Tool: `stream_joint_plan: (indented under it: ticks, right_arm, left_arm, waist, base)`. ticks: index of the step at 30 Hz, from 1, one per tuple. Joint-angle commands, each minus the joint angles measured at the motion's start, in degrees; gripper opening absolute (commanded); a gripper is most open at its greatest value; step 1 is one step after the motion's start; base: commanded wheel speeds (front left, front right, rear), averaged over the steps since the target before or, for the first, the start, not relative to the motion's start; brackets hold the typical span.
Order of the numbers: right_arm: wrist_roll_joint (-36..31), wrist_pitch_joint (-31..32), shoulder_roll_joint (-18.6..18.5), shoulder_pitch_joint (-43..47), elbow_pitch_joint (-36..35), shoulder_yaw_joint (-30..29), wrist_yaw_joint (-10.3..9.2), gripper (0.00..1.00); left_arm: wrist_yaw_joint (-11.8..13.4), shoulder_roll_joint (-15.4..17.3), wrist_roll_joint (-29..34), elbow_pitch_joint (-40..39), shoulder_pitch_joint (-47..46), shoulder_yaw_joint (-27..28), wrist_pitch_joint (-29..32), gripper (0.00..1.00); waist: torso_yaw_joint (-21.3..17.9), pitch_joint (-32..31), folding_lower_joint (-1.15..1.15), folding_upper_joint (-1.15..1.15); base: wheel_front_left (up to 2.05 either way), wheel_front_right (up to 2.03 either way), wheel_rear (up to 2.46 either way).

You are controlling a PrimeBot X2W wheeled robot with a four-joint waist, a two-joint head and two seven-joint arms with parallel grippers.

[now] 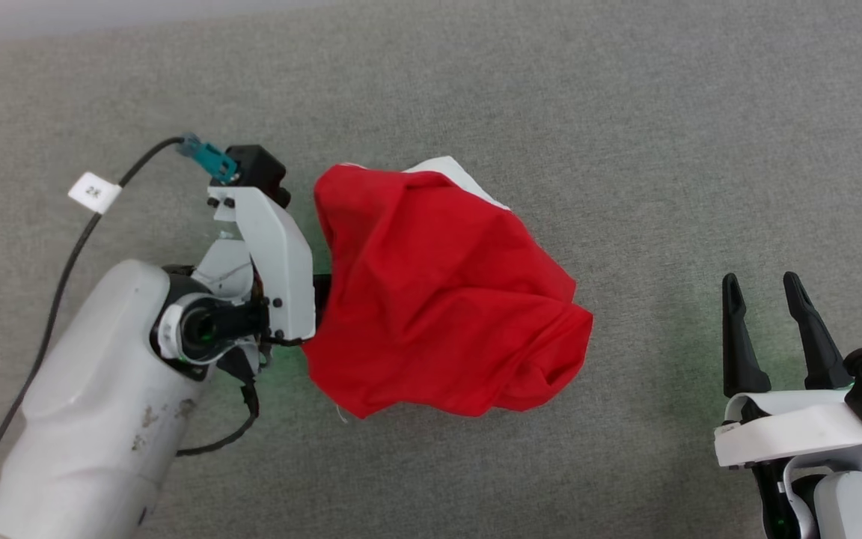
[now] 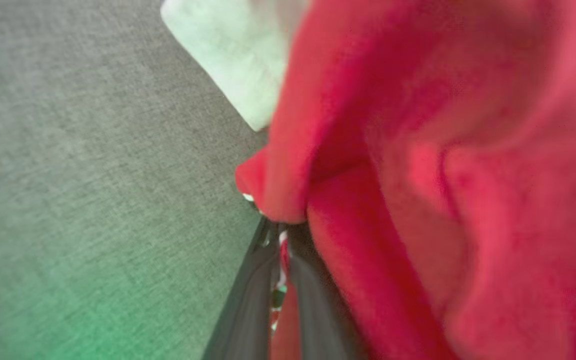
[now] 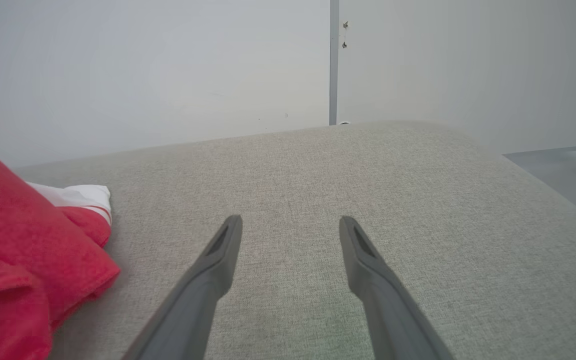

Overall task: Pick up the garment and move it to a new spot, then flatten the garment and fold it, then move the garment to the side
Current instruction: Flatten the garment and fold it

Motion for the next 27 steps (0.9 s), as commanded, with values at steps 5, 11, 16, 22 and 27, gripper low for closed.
stream_joint_plan:
  ticks: [5,11,16,22,27]
  right_arm:
    - [-0.39,-0.39,0.16,1.00,0.48,-0.71,0.02,1.00]
    - [-0.98,-0.42,0.15,2.33,0.65,-1.07,0.02,1.00]
    - [-1.71,-0.07,0.14,3.98,0.29,-1.45,0.02,1.00]
    - [-2.36,1.04,0.14,5.62,-0.57,-1.59,0.02,1.00]
    - [-2.38,1.92,0.14,6.72,-1.51,-1.66,0.02,1.00]
  left_arm:
    - [-0.69,1.39,-0.31,-1.08,-0.38,0.81,-0.23,0.00]
    - [-0.63,3.03,-0.07,-2.96,0.13,1.82,-1.36,0.00]
    - [0.49,5.17,0.27,-6.23,2.21,2.97,-2.39,0.00]
    - [2.77,8.29,-0.66,-11.39,6.88,4.96,-3.00,0.00]
    - [5.16,10.42,-2.16,-15.78,12.66,7.28,-3.98,0.00]
  waist:
    - [1.41,-2.51,0.00,0.00]
    - [3.14,-5.25,0.00,0.00]
    - [5.13,-8.28,0.00,0.00]
    - [7.31,-11.30,0.00,0.00]
    - [8.59,-12.67,0.00,0.00]
  base:
    - [0.00,0.00,0.00]
    - [0.00,0.00,0.00]
    - [0.00,0.00,0.00]
    - [0.00,0.00,0.00]
    - [0.00,0.00,0.00]
